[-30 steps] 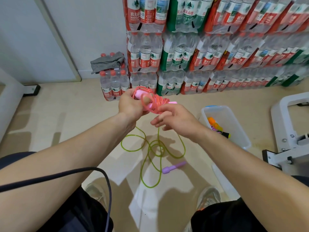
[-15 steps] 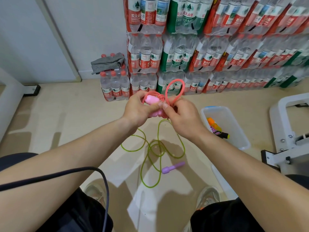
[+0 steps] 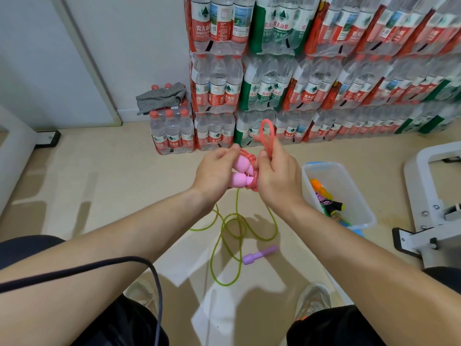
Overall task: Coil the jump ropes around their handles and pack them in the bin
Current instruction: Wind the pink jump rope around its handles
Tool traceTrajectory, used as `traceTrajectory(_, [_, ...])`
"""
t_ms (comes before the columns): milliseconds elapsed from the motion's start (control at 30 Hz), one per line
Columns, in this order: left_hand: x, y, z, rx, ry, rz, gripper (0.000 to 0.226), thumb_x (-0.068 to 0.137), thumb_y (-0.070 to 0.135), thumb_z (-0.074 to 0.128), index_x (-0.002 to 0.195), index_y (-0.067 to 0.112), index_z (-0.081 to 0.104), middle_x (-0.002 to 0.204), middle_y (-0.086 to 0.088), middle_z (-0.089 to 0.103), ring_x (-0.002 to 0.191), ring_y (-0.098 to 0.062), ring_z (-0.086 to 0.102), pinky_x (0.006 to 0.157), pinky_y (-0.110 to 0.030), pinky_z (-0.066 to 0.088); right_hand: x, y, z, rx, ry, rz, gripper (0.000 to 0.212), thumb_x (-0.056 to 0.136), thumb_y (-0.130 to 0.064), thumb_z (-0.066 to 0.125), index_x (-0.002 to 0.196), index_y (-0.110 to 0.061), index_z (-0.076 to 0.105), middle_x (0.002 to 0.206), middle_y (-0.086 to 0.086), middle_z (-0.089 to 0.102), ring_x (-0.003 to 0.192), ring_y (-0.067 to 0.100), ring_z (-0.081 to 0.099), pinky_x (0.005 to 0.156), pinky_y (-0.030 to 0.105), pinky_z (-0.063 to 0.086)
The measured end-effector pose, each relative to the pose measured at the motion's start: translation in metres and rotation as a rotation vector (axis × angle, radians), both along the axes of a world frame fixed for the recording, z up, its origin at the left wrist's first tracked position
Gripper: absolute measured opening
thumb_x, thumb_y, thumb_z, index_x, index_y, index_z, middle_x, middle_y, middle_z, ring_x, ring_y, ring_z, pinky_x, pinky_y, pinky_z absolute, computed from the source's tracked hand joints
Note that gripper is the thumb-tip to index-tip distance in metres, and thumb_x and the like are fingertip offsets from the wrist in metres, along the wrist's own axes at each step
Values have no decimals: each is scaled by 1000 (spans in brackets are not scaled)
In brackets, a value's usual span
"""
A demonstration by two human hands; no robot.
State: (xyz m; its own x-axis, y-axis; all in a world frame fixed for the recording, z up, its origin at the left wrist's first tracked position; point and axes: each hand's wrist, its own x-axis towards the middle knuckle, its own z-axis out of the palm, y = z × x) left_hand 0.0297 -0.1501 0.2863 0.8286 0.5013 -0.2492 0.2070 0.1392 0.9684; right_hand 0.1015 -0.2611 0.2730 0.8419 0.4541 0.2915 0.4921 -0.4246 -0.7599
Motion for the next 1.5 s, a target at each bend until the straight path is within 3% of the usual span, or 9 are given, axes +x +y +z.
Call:
traceTrajectory(100, [-2, -2, 4, -42, 10, -12, 34, 108, 22, 39, 93, 7, 67, 64, 0, 71, 50, -16, 67, 47, -16, 49, -10, 4, 2, -53, 40, 56, 39, 98, -23, 39, 131, -34, 57, 106, -8, 70, 98, 23, 62, 78, 35, 42])
traceTrajectory(233, [-5, -2, 8, -108, 57, -23, 29, 106, 11, 39, 95, 6, 66, 59, 4, 69, 46, -10, 65, 46, -16, 49, -10, 8, 12, -68, 113, 87, 54, 90, -62, 24, 109, -23, 55, 84, -1, 67, 88, 29, 59, 79, 43, 44])
traceTrajectory(333, [-5, 2, 6, -115, 117, -36, 26, 105, 18, 45, 112, 8, 67, 83, -2, 72, 61, -16, 68, 68, -26, 52, -4, 7, 17, -75, 157, 83, 65, 97, -65, 13, 101, -23, 63, 76, -5, 63, 86, 27, 60, 83, 44, 47])
traceTrajectory(467, [-5, 9, 7, -78, 145, -55, 22, 104, 20, 49, 93, 21, 68, 77, 4, 68, 56, -9, 64, 84, -37, 44, 5, 12, 6, -66, 288, 132, 72, 94, -72, 22, 76, -11, 55, 66, 6, 63, 71, 30, 63, 74, 54, 54])
traceTrajectory(667, [-7, 12, 13, -131, 194, -91, 26, 90, -3, 48, 81, 15, 66, 70, 0, 71, 54, -18, 67, 90, -45, 45, 14, 12, 1, 42, 486, 278, 42, 88, -43, 50, 52, -22, 46, 52, -8, 44, 53, 18, 44, 57, 32, 36])
traceTrajectory(800, [-5, 8, 10, -125, 197, -26, 25, 89, -3, 41, 84, 8, 63, 67, -4, 70, 52, -21, 66, 82, -43, 46, 11, 11, 2, 29, 523, 286, 51, 91, -37, 56, 43, -22, 46, 46, -9, 41, 47, 14, 42, 51, 27, 33])
traceTrajectory(1033, [-2, 6, 0, -187, 159, 90, 47, 108, 18, 37, 76, -5, 63, 67, -11, 70, 50, -26, 65, 61, -29, 50, 11, 15, -2, 8, 543, 147, 49, 92, -23, 48, 44, -21, 38, 45, -10, 31, 52, 22, 37, 53, 35, 32])
traceTrajectory(1200, [0, 3, -4, -206, 168, 100, 51, 108, 24, 40, 76, -9, 61, 70, -14, 69, 51, -27, 66, 62, -30, 55, 15, 13, 1, -100, 539, 139, 42, 92, -22, 47, 50, -19, 43, 42, -7, 38, 40, 16, 39, 46, 30, 36])
traceTrajectory(1500, [-2, -5, -8, -94, 216, 37, 21, 99, 13, 48, 98, 0, 65, 64, -7, 63, 51, -25, 67, 58, -27, 46, 9, 12, 3, -220, 520, 71, 39, 92, -28, 46, 56, -14, 53, 53, 3, 53, 52, 24, 51, 51, 31, 41])
